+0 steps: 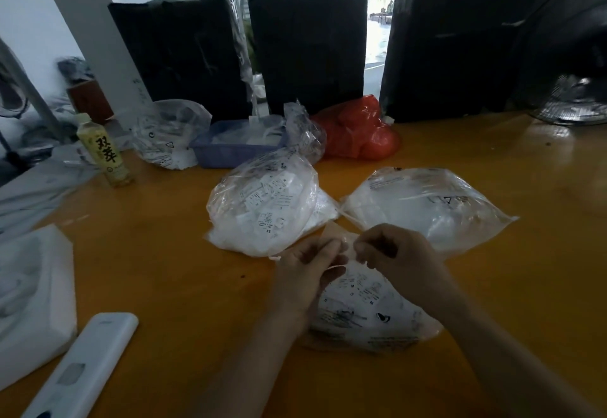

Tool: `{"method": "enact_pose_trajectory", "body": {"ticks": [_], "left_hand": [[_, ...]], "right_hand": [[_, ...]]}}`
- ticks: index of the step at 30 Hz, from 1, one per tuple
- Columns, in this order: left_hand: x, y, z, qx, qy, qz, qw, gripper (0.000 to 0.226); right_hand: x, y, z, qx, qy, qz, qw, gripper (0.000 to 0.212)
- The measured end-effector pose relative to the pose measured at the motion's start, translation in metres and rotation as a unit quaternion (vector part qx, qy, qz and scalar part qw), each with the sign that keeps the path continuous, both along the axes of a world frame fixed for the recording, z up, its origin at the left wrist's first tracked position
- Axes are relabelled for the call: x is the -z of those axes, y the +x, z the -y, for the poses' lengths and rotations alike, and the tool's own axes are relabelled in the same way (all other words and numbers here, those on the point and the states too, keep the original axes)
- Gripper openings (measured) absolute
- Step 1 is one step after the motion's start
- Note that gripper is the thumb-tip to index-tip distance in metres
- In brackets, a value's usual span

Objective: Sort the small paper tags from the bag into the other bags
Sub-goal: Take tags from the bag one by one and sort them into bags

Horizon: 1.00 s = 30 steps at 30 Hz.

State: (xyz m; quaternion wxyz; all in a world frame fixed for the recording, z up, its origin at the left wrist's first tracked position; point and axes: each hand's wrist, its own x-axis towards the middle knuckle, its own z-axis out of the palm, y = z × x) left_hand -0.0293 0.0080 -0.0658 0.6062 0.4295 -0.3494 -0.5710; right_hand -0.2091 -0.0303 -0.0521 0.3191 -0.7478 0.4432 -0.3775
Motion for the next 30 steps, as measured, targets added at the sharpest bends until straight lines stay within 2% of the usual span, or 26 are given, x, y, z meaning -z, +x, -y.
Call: {"method": "enact_pose_trajectory", "body": {"ticks": [2, 3, 5, 6, 8, 10, 13, 15, 19, 23, 26, 30], "left_hand": [[-0.003, 0.000, -0.003, 0.026, 0.000, 0.014, 1.000, 0.007], [-0.003, 0.000, -0.004, 0.031, -0.003, 0.033, 0.999, 0.011], [-0.001, 0.001, -0.004, 0.014, -0.002, 0.078, 0.997, 0.017], [0.000, 0.002, -0.004, -0.005, 0.004, 0.087, 0.996, 0.013], [0.001, 0.004, -0.002, -0.037, 0.031, 0.058, 0.997, 0.006], [0.001, 0.006, -0.001, -0.047, 0.051, 0.002, 0.998, 0.009], [0.002, 0.007, 0.001, -0.048, 0.045, -0.034, 0.997, 0.015], [0.002, 0.006, 0.001, -0.049, 0.042, -0.048, 0.997, 0.017], [0.003, 0.007, 0.002, -0.045, 0.035, -0.121, 0.991, 0.030], [0.005, 0.007, 0.004, -0.046, 0.026, -0.148, 0.988, 0.040], [0.006, 0.006, 0.006, -0.057, 0.017, -0.140, 0.988, 0.030], [0.005, 0.004, 0.006, -0.044, 0.023, -0.153, 0.987, 0.020]], "right_hand": [[0.001, -0.001, 0.000, 0.007, -0.026, -0.020, 0.999, 0.003], [0.001, -0.001, 0.000, 0.005, -0.036, -0.034, 0.999, 0.004], [0.002, -0.001, 0.000, 0.000, -0.032, -0.044, 0.999, 0.007], [0.003, -0.002, 0.001, 0.003, -0.027, -0.042, 0.999, 0.007], [0.005, -0.004, 0.005, 0.007, -0.040, -0.073, 0.997, 0.005], [0.010, -0.005, 0.006, -0.026, -0.082, -0.173, 0.981, 0.012], [0.023, -0.002, 0.005, -0.057, -0.112, -0.334, 0.934, 0.043], [0.027, -0.001, 0.006, -0.051, -0.118, -0.366, 0.922, 0.045], [0.018, -0.004, 0.008, -0.047, -0.093, -0.288, 0.952, 0.029], [0.004, -0.011, 0.006, -0.017, -0.007, -0.135, 0.991, 0.018], [-0.001, -0.013, 0.005, -0.005, 0.038, -0.034, 0.999, 0.019], [-0.003, -0.014, 0.005, 0.019, 0.100, 0.121, 0.987, 0.032]]}}
